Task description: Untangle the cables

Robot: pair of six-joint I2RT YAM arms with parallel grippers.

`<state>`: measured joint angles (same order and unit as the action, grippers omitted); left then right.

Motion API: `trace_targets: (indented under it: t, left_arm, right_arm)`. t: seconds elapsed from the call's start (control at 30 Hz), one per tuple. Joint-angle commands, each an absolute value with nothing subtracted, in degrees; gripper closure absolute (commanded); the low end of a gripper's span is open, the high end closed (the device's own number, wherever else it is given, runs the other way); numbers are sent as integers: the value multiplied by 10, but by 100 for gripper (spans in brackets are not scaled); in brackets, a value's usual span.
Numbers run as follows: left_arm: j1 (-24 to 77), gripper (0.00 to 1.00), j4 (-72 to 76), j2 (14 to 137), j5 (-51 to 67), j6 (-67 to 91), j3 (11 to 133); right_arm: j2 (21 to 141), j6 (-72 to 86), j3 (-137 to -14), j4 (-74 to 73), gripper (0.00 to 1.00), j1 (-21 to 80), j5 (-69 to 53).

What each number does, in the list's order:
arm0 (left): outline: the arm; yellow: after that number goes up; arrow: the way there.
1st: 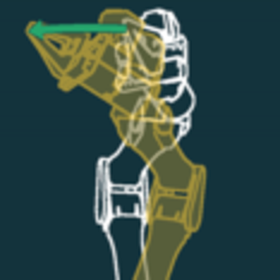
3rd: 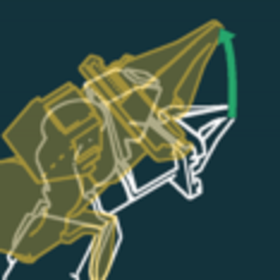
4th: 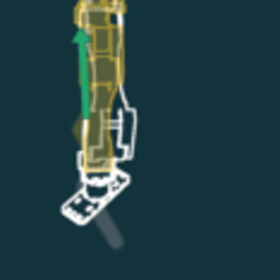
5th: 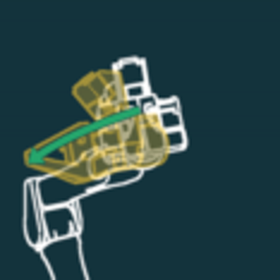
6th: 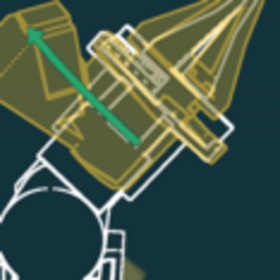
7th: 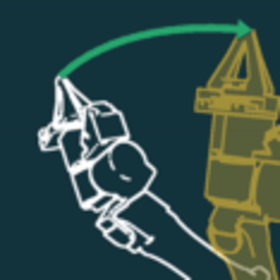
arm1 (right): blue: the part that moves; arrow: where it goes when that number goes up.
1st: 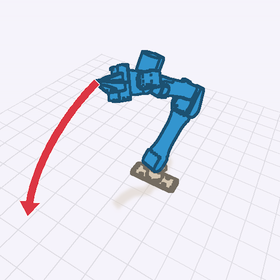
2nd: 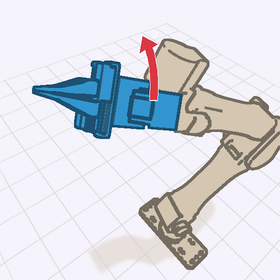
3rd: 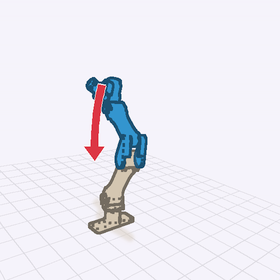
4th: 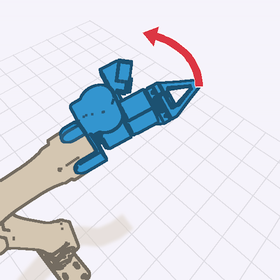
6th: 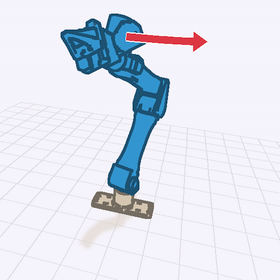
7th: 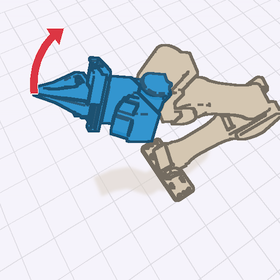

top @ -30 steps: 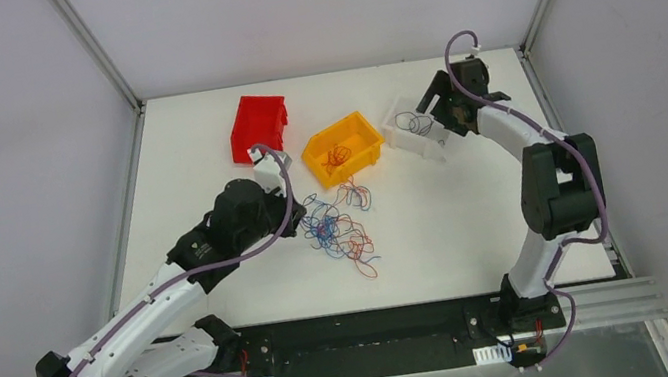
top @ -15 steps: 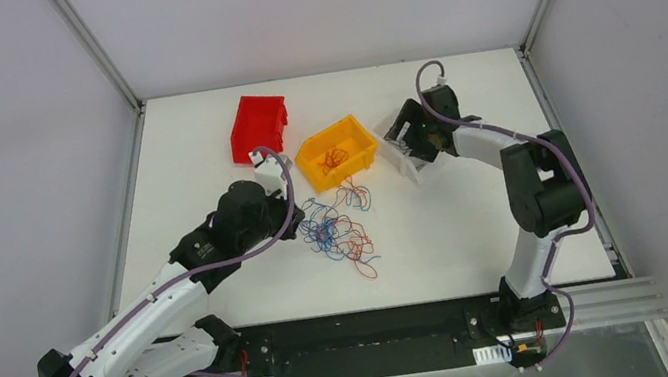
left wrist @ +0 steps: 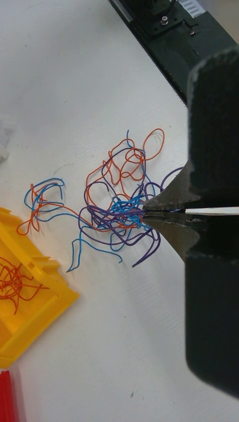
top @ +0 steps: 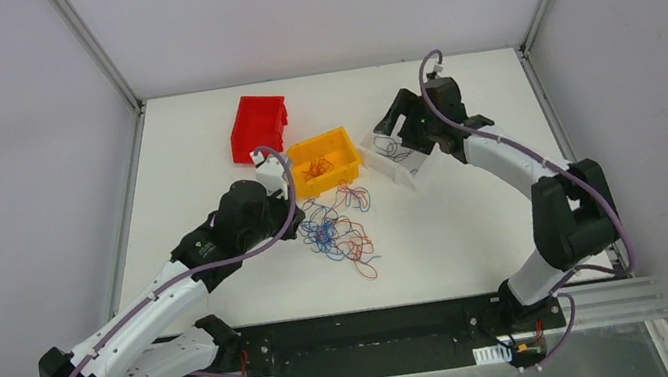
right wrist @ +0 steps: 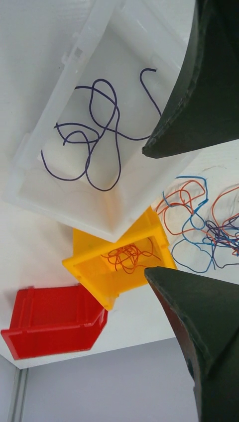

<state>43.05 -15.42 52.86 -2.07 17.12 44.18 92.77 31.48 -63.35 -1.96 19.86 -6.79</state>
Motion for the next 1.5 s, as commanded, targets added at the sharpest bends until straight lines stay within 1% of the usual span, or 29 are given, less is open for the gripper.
trace_targets:
  t: [0.0,0.17,0.3,0.37,0.43,0.6,0.8,0.93,1.07,1.17,1.27,1.47]
  left_arm:
    - [428,100,-146,525,-26,178,452]
    - [429,100,-147,528,-5,172,468]
    - [430,100,-146,556,110,150,500]
    - [433,100,-146,569,148,149,512]
    - [438,100,-146,579,167,148,522]
    - [459,100,-146,596,206,144,550]
    - [494,100,-173,587,167,143,624]
    - [493,100,-227,596,129,140,690]
    - [493,100,-257,622,144,131,743]
    - [492,100,-257,635,156,130,760]
    - [493,100,-258,641,143,128,766]
    - [493,100,-259,635,101,122,762]
  right_arm:
    - [857,257,-641,-72,16,200,-79]
    - [789,216,-592,-90,16,224,-101]
    - [734,199,-532,-64,16,243,-143]
    - [709,198,-501,-45,16,248,-154]
    - [692,198,-467,-19,16,250,-173]
    - [675,201,-428,29,16,251,-219]
    - [654,198,-414,58,16,251,-233]
    - [651,187,-412,105,16,264,-294]
    - [651,166,-419,160,16,303,-348]
    - [658,146,-431,188,18,331,-365]
    - [665,147,-428,211,20,346,-366]
    - [630,155,-369,246,21,348,-345]
